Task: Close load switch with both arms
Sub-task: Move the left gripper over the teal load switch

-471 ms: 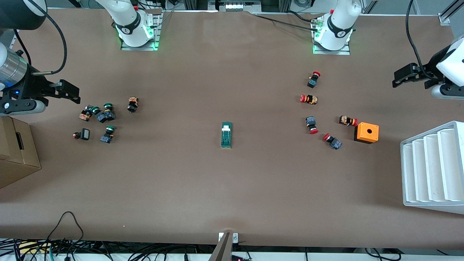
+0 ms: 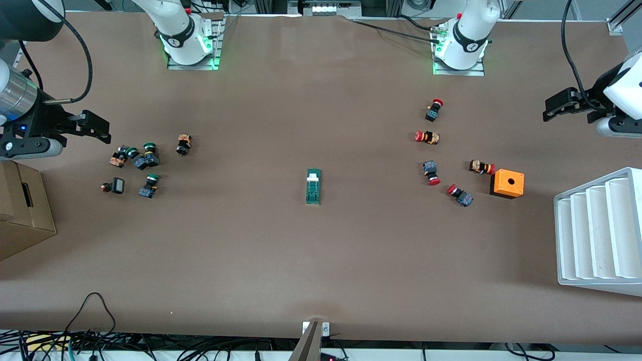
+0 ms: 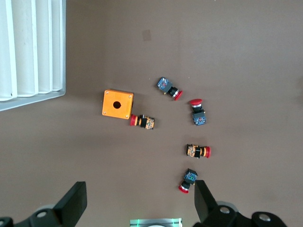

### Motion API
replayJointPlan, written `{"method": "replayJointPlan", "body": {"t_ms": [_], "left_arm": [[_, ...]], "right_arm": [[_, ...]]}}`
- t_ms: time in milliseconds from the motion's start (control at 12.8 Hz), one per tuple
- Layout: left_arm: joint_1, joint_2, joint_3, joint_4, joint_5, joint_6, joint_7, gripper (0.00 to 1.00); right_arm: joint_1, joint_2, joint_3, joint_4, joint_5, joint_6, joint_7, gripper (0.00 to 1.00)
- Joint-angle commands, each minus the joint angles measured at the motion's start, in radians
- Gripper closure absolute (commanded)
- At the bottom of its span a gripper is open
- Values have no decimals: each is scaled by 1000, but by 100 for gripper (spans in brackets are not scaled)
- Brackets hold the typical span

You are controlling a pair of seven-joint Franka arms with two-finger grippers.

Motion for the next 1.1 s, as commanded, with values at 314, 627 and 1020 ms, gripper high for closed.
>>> {"method": "replayJointPlan", "body": {"t_ms": [314, 627, 1020], "left_arm": [[-22, 40, -110, -19, -29, 136, -35, 0], [-42, 128, -305, -20, -31, 311, -330, 0], [-82, 237, -460, -22, -12, 573, -637, 0]], "right_arm": [[-1, 9, 0, 22, -18, -5, -5, 1], [-1, 9, 0, 22, -26, -4, 0, 1], [-2, 12, 0, 22, -36, -4, 1, 1]]}}
